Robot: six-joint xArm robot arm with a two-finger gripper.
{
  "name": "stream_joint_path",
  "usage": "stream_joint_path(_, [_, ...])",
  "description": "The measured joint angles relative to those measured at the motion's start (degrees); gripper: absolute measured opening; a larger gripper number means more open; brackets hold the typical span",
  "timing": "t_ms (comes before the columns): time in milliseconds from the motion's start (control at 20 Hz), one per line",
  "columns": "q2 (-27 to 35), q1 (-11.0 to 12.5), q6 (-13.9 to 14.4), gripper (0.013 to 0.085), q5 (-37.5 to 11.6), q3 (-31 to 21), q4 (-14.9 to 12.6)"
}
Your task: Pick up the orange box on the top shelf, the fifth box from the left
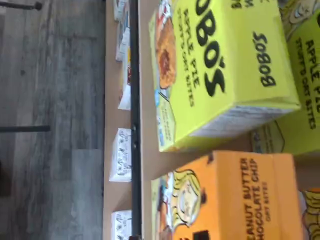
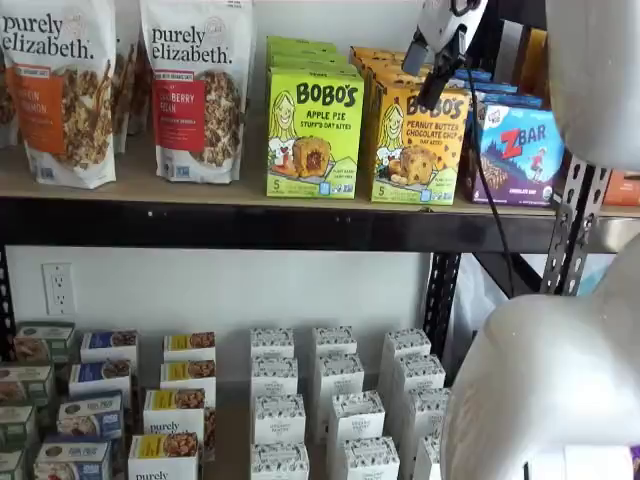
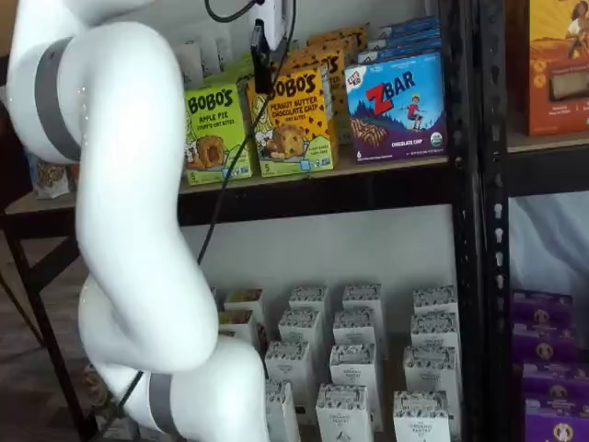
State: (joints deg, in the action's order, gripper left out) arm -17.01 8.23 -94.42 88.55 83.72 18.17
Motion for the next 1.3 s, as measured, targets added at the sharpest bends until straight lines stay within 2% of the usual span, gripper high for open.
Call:
stream_joint_path(500, [2.26,0.75,-1.35,0.085,-1.16,0.6,-0.35])
stream_joint_path(800, [2.59,-0.6,-0.71,0.085,-1.83,-0.11,-2.51])
stream_joint_path(1050, [3.94,-2.22,0.38,0.085,-0.06,0.64,-5.28])
stream_joint_path(1300, [5.37,-3.33,1.37,0.085,2.04,1.91,-6.18])
